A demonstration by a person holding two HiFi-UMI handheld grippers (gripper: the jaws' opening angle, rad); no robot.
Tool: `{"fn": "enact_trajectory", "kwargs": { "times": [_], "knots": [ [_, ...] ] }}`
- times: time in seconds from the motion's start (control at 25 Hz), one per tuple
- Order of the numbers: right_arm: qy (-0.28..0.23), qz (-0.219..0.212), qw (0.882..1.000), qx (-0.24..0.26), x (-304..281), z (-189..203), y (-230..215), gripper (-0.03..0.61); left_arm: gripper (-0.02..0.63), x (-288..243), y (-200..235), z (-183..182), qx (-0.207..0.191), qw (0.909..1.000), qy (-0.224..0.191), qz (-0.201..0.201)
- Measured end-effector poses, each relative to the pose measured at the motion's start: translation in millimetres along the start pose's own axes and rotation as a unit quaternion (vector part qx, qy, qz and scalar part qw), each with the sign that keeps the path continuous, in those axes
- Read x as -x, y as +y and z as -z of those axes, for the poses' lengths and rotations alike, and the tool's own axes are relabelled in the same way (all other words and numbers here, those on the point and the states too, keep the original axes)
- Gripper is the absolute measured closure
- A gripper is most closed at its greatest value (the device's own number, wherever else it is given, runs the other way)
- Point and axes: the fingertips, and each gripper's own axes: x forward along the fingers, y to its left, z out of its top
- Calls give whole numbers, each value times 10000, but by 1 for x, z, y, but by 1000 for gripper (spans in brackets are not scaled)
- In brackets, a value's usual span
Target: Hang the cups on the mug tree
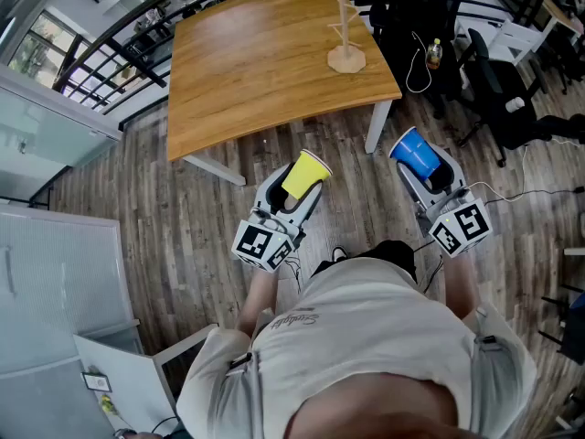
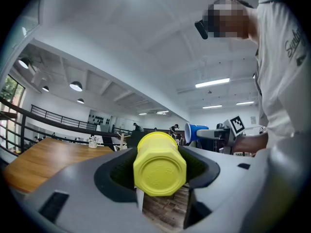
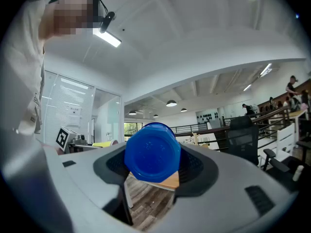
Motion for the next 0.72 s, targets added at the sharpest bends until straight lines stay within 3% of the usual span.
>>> {"fn": "enact_trajectory", "kwargs": {
  "times": [0.72],
  "knots": [
    [147, 283, 9995, -48, -9, 11, 24, 328, 350, 21, 20, 18, 180, 9997, 93, 140]
  ]
}}
